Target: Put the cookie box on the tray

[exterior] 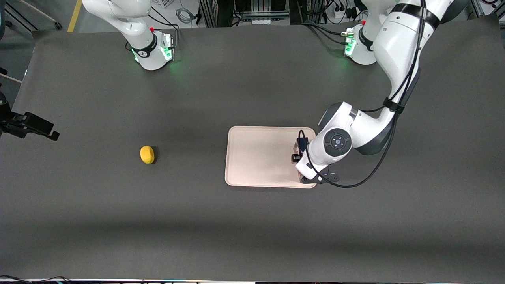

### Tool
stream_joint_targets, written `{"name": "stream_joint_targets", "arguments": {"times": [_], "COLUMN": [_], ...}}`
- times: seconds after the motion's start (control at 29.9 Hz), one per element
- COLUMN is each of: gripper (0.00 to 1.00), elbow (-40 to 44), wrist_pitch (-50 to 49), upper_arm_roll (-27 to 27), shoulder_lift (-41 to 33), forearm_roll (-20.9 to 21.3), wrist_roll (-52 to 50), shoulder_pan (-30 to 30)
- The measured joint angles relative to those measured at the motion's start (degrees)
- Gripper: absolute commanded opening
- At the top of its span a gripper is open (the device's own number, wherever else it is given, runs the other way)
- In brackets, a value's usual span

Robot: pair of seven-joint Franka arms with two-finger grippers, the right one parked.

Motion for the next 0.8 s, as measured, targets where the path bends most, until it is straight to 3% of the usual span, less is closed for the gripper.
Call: {"name": "stream_joint_targets", "arguments": {"times": [0.17,0.37,0.6,0.8], "gripper": [1.0,1.0,1.0,1.0], "elbow": [2.49,9.37,16.92,13.3], "wrist_pitch": [-7.43,-25.82,-48.47,-55.17], "upper_arm_roll": [0.43,4.6,13.49,20.67], "shoulder_lift": [-4.05,-13.42,-27.17,-39.58], "forearm_roll": [-0.5,-1.95,-2.38,-2.35], "wrist_roll": [-0.18,2.19,16.58,29.79], "shoulder_pan": [0.94,1.73,3.22,4.12]}}
